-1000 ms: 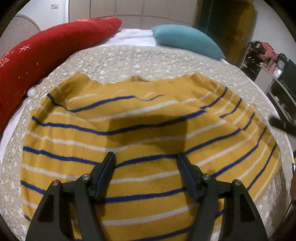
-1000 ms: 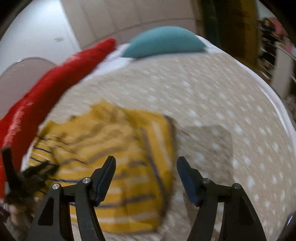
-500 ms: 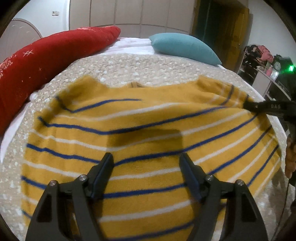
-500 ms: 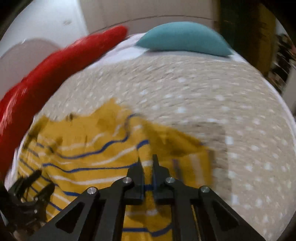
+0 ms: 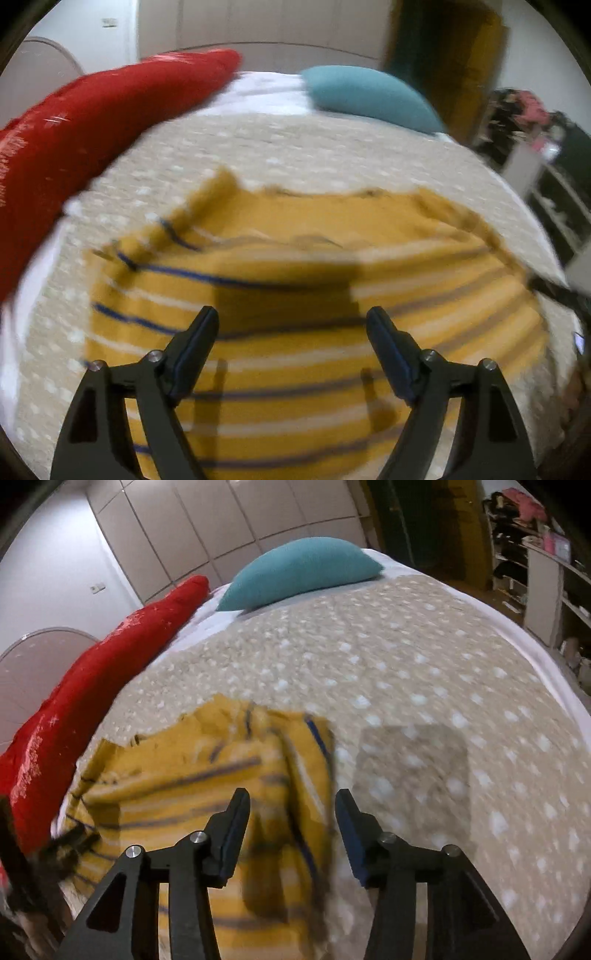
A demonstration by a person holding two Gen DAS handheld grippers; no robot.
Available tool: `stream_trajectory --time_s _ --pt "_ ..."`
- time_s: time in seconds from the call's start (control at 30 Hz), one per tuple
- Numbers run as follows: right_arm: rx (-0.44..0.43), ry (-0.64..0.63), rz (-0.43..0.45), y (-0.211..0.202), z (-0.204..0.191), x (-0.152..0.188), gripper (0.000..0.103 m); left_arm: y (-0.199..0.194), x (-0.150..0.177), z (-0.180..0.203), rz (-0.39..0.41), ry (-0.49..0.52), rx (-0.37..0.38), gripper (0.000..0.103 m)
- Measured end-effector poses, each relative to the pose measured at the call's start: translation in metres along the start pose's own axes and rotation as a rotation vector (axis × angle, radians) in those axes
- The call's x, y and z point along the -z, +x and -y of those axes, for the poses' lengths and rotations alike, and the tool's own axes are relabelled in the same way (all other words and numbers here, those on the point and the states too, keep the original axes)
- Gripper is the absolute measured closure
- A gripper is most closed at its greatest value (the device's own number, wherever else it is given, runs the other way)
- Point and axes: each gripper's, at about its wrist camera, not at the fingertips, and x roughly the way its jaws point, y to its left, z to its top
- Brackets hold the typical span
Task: Fold small clothes
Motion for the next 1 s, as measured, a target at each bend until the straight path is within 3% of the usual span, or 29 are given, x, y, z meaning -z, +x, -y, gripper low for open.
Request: stream_trajectory --time_s 0.1,0.13,0.2,0.23,0.33,0.37,0.47,0.6,0.83,1.0 --pt "0.054 0.020 -0.018 -0.004 0.020 0.006 0.047 0.036 -0.010 -0.049 -0.128 -0.134 -0.120 0.023" --pt "0.086 0.024 -0.024 -0.004 0.029 0.006 0.047 0.037 -0.009 -0.071 -0.129 -0.209 -0.090 0.030" --pt "0.122 0.018 -0.032 -0.004 0.038 0.006 0.044 0.022 -0.007 -0.085 -0.091 -0.256 -0.045 0.036" --pt "0.155 -0.004 -0.041 -0.001 0.043 0.004 0.035 0.010 -0.006 -0.086 -0.071 -0.252 -0.060 0.036" --pt "0.245 -0.079 -0.023 0.012 0.047 -0.003 0.025 -0.035 0.003 -0.070 0.003 -0.183 -0.126 0.033" --pt "0.259 -0.087 -0.030 0.017 0.050 -0.005 0.015 -0.047 0.006 -0.066 0.025 -0.162 -0.120 0.029" --pt "0.261 -0.100 -0.057 0.028 0.051 -0.003 0.002 -0.087 0.025 -0.041 0.096 -0.117 -0.097 0.020" --pt "0.285 -0.121 -0.020 0.029 0.050 0.004 0.001 -0.114 0.046 -0.013 0.129 -0.111 -0.051 0.020" --pt "0.273 -0.111 -0.007 0.025 0.054 0.008 0.001 -0.136 0.082 0.028 0.160 -0.080 -0.066 0.019" --pt "0.275 -0.113 -0.009 0.027 0.053 0.007 0.001 -0.130 0.098 0.054 0.147 -0.022 -0.098 0.018"
